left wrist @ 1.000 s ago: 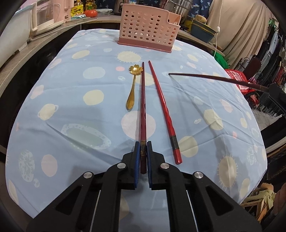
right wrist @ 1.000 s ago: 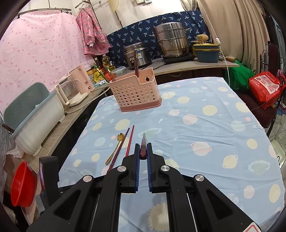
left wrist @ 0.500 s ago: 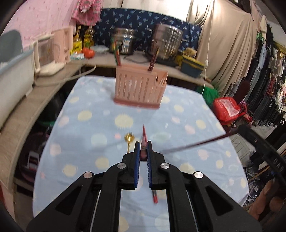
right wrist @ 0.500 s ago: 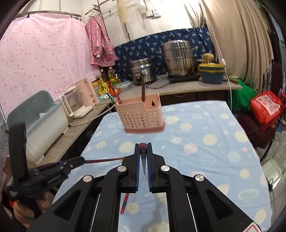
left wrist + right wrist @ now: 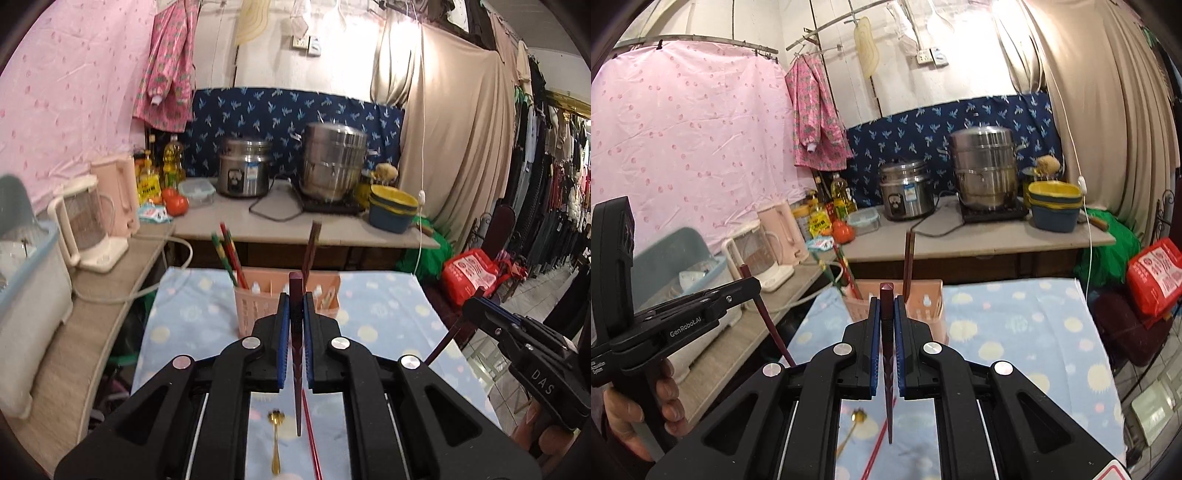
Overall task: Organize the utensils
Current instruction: 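Lift the dark-red chopstick with the left tool while the right tool carries its chopstick, then insert the dark-red chopstick into the basket, open the left tool while the right releases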
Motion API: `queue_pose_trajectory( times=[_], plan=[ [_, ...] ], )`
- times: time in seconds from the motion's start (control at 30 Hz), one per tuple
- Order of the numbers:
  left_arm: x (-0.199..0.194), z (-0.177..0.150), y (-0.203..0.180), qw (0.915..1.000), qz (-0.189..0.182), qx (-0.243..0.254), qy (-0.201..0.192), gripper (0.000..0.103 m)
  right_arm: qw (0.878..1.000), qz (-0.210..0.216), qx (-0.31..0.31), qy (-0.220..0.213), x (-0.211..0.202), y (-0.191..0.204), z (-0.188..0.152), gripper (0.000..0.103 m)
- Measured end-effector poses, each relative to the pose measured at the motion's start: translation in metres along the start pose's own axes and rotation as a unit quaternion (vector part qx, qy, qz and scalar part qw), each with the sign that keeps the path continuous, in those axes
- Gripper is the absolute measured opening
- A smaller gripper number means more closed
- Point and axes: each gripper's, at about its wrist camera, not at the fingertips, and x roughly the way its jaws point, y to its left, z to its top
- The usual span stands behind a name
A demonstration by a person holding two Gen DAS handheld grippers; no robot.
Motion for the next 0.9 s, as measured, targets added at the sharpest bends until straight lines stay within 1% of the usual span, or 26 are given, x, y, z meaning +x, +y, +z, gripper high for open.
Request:
queue_pose_trajectory(
  times=[0.27, 0.37, 0.43, 0.6, 0.73, 0.9],
  plan=[
    [0.025, 0.083, 0.004, 0.9981, 0.006, -0.003, -0.061, 0.007, 0.999, 0.000, 0.006, -0.050, 0.046, 0.000, 0.080, 0.007],
    [0.041, 0.106, 0.006, 0.9971, 0.011, -0.006, -0.075, 0.007, 0.998, 0.000, 0.008, -0.061, 0.070, 0.001, 0.102, 0.007],
    [0.056, 0.116, 0.009, 0.9964, 0.019, -0.008, -0.082, 0.007, 0.998, 0.000, 0.009, -0.065, 0.089, 0.002, 0.111, 0.007],
    [0.093, 0.123, 0.021, 0.9963, 0.023, -0.017, -0.081, 0.007, 0.998, 0.006, 0.023, -0.060, 0.132, -0.001, 0.113, 0.007],
    [0.124, 0.113, 0.033, 0.9967, 0.040, -0.014, -0.068, 0.007, 0.998, 0.002, 0.025, -0.053, 0.159, -0.006, 0.104, 0.007],
    [0.149, 0.098, 0.048, 0.9972, 0.052, -0.020, -0.049, 0.007, 0.999, 0.003, 0.024, -0.034, 0.187, -0.010, 0.093, 0.007]
  ],
)
